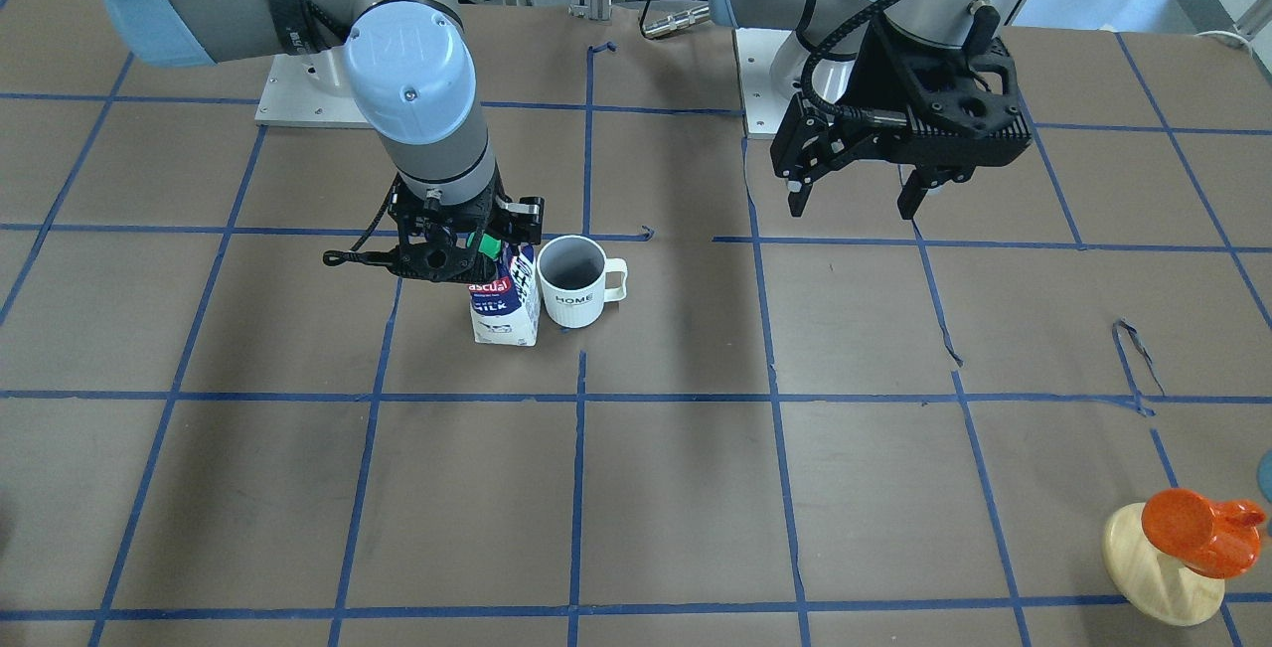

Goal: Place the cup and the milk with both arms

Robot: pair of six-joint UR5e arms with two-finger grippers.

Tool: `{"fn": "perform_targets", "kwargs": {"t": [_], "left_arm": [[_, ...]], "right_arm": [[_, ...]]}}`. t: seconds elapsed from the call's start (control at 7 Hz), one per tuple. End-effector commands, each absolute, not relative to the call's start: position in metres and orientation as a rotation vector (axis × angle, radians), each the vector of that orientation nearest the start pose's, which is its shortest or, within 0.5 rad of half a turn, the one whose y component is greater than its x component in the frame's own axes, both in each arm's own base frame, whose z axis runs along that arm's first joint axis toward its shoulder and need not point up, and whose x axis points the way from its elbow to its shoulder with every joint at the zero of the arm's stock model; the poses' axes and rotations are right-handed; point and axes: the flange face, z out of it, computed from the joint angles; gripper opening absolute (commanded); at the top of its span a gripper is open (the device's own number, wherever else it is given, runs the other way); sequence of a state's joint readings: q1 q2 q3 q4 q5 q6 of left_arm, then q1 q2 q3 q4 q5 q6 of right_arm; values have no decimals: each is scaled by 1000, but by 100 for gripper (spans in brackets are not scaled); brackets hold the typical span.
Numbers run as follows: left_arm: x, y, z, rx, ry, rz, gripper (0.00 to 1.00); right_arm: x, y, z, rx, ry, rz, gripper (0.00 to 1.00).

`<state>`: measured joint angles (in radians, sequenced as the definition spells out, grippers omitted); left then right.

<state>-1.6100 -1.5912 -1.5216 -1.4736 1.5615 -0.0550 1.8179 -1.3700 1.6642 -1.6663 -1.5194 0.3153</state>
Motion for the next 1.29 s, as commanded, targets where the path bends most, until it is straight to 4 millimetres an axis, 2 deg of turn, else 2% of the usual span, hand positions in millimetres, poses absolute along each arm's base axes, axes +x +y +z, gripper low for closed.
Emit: {"fn": "perform_targets", "kwargs": {"t": [0.0,0.14,0.29,0.43,0.57,0.71,0.86,1.14], "left_arm": [[-152,-503,516,-31,3147,-198,100],[-148,-501,516,-43,3147,-188,100],[-147,-502,515,-43,3150,-186,100],[-147,-502,516,-43,3148,-188,100],[-147,-502,516,-42,3151,-188,100],[-148,-502,516,-40,3151,-188,100],[-148,-503,515,-40,3151,-193,100],[-148,-502,516,-40,3151,-193,100]], "right_arm": [[257,-499,374,116,3123,247,100],[252,-509,410,90,3116,166,100],[233,-519,436,121,3127,139,100],[194,-528,454,152,3144,132,100],[166,-522,480,68,3144,75,100],[127,-523,492,48,3136,48,100],[109,-518,505,101,3137,22,100],[107,-510,511,101,3140,7,100]]}}
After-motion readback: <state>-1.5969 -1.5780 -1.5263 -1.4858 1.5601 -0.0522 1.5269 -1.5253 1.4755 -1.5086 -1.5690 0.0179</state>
